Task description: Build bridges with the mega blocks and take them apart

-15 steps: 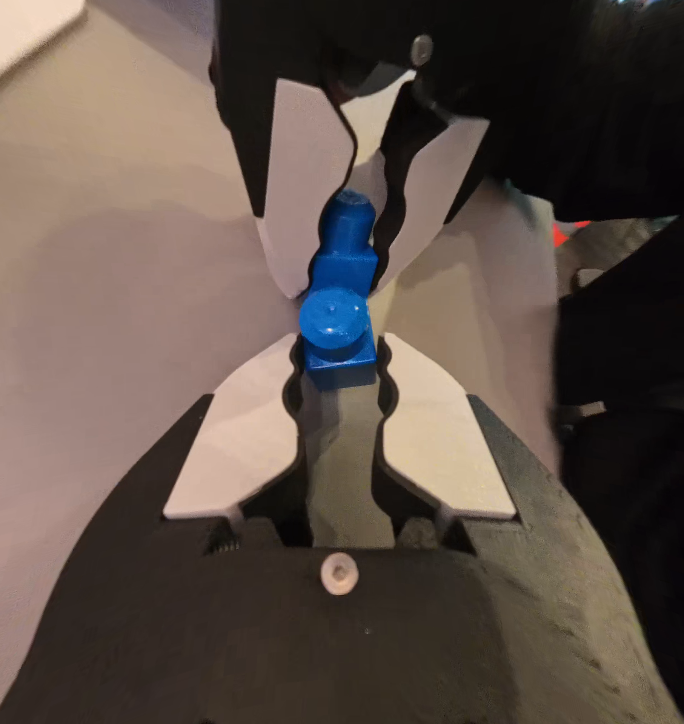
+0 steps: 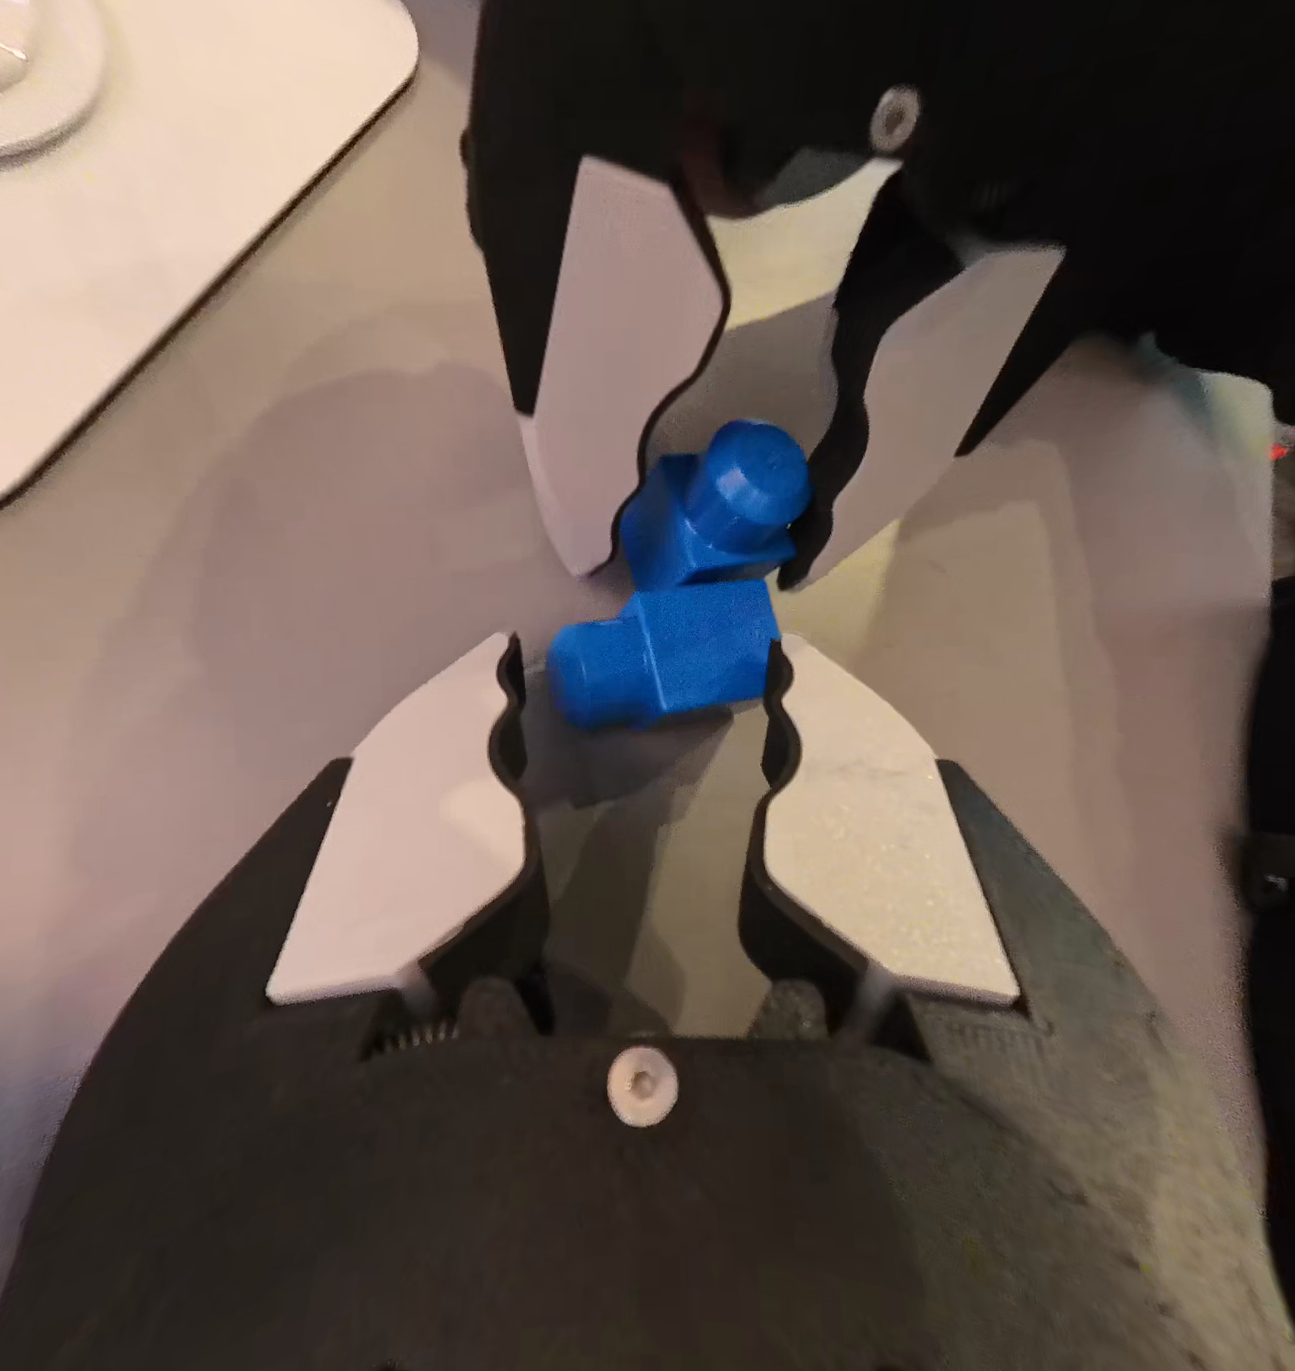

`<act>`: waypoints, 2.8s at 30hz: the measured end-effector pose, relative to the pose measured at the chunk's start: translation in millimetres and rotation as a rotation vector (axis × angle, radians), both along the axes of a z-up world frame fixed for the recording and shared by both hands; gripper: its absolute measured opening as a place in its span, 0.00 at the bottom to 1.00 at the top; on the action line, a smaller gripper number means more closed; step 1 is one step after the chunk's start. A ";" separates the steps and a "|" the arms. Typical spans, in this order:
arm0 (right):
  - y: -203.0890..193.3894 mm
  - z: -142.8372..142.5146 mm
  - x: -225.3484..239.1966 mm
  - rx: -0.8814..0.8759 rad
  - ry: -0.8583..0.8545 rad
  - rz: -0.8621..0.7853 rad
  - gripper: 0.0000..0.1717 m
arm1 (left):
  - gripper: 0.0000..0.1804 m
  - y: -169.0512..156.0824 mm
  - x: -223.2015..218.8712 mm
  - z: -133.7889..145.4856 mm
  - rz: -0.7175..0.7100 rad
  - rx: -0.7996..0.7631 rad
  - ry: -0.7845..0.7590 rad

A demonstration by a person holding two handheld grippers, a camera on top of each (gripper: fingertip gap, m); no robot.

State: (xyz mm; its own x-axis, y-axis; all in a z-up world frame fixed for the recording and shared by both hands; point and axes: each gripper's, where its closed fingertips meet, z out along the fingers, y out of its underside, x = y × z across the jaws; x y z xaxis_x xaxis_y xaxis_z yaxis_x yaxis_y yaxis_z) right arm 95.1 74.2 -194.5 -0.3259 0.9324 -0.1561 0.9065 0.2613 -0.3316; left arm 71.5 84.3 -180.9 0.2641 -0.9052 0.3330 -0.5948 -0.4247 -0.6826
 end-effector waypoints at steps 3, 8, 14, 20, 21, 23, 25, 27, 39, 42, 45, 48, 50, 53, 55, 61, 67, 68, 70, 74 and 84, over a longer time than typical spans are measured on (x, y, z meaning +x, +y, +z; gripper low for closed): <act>5.7 8.2 -2.2 0.022 0.043 -0.015 0.30 | 0.35 2.2 -1.9 3.4 0.010 0.030 0.002; 14.6 22.6 5.4 0.046 0.079 -0.040 0.25 | 0.33 4.2 -5.6 5.2 0.020 0.059 0.004; 15.4 27.9 4.4 0.041 0.134 -0.012 0.18 | 0.31 0.7 1.7 7.6 -0.011 0.093 -0.005; 5.2 30.4 7.3 -0.098 0.061 -0.015 0.17 | 0.31 -3.9 3.2 10.3 -0.040 0.089 -0.017; 4.2 30.8 8.1 -0.132 0.034 -0.011 0.17 | 0.31 -3.7 2.6 10.6 -0.042 0.096 -0.010; 7.9 31.2 4.0 -0.203 0.001 -0.032 0.17 | 0.32 -5.0 2.1 11.4 -0.049 0.103 0.000; 8.9 31.5 -1.2 -0.281 -0.018 -0.028 0.17 | 0.32 -4.9 1.2 11.8 -0.044 0.111 0.006; 16.0 31.1 -10.4 -0.291 -0.004 -0.036 0.17 | 0.32 -6.1 0.9 12.0 -0.045 0.109 0.003; 34.4 33.0 -29.5 -0.331 0.107 -0.100 0.26 | 0.33 -1.5 -5.9 6.7 -0.025 0.112 0.015; 39.9 35.0 -31.3 -0.349 0.146 -0.125 0.28 | 0.33 -0.5 -6.4 8.0 -0.018 0.112 0.009; 44.3 38.1 -30.9 -0.331 0.164 -0.143 0.28 | 0.33 0.1 -7.6 9.2 -0.013 0.120 0.010; 48.9 45.0 -30.2 -0.265 0.194 -0.152 0.25 | 0.33 -0.8 -11.1 14.7 -0.008 0.132 0.001; 50.6 50.7 -32.2 -0.222 0.226 -0.158 0.23 | 0.33 -2.6 -15.5 19.2 -0.004 0.151 -0.001; 51.4 57.2 -37.1 -0.165 0.276 -0.172 0.21 | 0.33 -0.5 -35.2 32.5 0.020 0.243 0.054; 47.4 57.9 -36.9 -0.134 0.307 -0.161 0.18 | 0.31 1.9 -53.9 55.1 0.055 0.300 0.045; 60.8 72.7 -47.2 -0.004 0.476 -0.251 0.12 | 0.28 51.3 -143.2 109.8 0.268 0.483 0.122; 66.2 72.3 -48.7 0.078 0.681 -0.366 0.06 | 0.34 131.7 -191.5 100.1 0.315 0.523 0.277; 66.9 70.1 -46.1 0.092 0.703 -0.387 0.05 | 0.36 143.5 -195.3 90.1 0.296 0.511 0.329; 68.2 66.9 -40.4 0.107 0.759 -0.433 0.04 | 0.42 166.2 -204.9 69.2 0.259 0.504 0.455; 65.4 54.2 -29.0 0.127 0.789 -0.468 0.02 | 0.44 191.2 -215.5 31.1 0.167 0.455 0.641; 59.6 47.2 -24.8 0.123 0.790 -0.439 0.00 | 0.50 222.6 -226.5 -12.5 0.100 0.399 0.827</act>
